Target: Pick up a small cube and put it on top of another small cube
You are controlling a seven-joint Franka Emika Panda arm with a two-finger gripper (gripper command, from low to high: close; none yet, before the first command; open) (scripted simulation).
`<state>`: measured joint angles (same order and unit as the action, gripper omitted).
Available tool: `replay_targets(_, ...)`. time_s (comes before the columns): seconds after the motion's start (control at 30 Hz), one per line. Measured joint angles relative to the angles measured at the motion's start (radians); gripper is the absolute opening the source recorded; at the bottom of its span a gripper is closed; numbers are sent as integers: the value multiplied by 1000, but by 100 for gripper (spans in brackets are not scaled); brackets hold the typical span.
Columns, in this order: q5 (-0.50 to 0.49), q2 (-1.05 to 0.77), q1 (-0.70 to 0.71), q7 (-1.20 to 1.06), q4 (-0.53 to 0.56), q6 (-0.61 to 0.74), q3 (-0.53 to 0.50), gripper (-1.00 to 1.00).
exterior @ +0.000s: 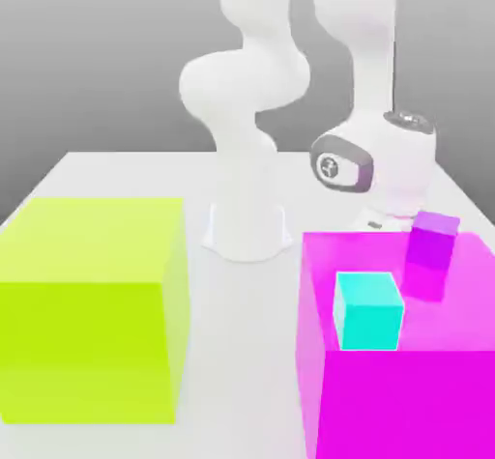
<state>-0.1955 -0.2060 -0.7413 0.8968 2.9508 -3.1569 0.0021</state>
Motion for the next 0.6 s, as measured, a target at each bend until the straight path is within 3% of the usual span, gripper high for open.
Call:
replay_targets(0.2, -4, -6, -13, 3, -1, -6, -14, -100)
replay_targets(0.27, 16, 46, 37, -13, 9, 38, 41, -100)
replay_targets(0.33, 100, 114, 76, -74, 22, 93, 103, -100)
replay_targets(0.43, 208, 222, 49, -149, 41, 181, 116, -100)
replay_targets(0.6, 260, 317, -9, -209, -8, 339, 126, -100)
